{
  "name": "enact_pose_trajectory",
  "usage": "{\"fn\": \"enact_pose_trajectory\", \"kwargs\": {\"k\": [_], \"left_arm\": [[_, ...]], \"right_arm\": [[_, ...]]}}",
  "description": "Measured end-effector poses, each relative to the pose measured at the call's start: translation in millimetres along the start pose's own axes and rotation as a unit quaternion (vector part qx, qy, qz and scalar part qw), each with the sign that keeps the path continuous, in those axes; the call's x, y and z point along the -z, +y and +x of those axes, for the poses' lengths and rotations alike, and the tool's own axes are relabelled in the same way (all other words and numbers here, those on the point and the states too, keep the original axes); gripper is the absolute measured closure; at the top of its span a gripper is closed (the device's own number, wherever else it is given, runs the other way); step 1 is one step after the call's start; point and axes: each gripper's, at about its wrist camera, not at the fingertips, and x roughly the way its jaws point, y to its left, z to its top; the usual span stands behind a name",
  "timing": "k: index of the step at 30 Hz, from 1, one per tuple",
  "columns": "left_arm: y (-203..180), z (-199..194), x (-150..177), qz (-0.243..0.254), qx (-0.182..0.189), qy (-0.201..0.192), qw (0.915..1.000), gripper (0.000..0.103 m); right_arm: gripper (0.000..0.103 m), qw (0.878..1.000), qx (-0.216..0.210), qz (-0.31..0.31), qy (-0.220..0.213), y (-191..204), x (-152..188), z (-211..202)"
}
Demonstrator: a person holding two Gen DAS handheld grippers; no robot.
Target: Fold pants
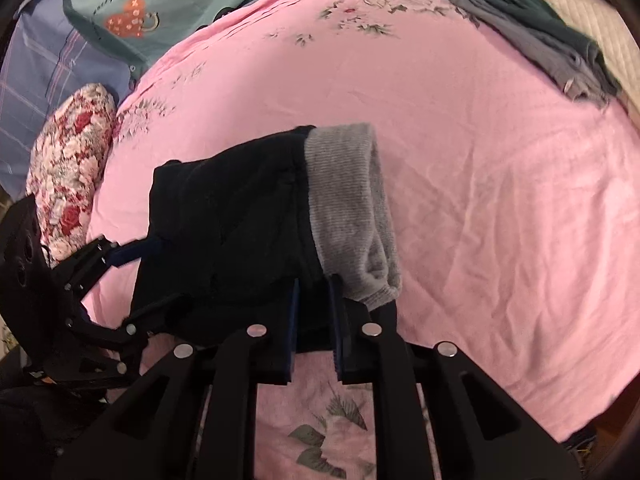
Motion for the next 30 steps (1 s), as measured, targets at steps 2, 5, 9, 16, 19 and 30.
{"fn": "enact_pose_trajectory", "kwargs": {"k": [2,5,9,16,19,30], "left_arm": [[11.9,-4.7,-3.8,-0.021,-0.003,-0.007,0.9998,0.021],[30.7,0.5,-13.2,-0.059,-0.019,-0.004,0.9981,0.021],[30.2,12.7,-18.1,-0.063,-0.034,0.006,0.9974,0.021],[28.2,41.0,-7.6,-0.051,-0.050,0.048,0.9963,0.018],[38.4,47.1,-3.4,-0.080,-0.036,0.056,0.9946,0.014],[68.5,20.2,-21.2,-0.130,-0.059,0.036,0.9892,0.010]], "right_arm": [[0.086,0.999,0.005,-0.031,-0.016,11.3,0.6,-15.0],[0.081,0.999,0.006,-0.044,-0.030,16.7,0.1,-28.0],[0.079,0.996,0.007,-0.074,-0.042,30.2,-2.6,-22.9],[0.080,0.995,0.024,-0.092,0.004,24.1,15.8,24.4],[0.080,0.998,0.004,-0.067,0.007,15.1,16.4,24.6],[0.035,0.995,0.015,-0.071,-0.072,4.9,-22.9,-48.3]]}}
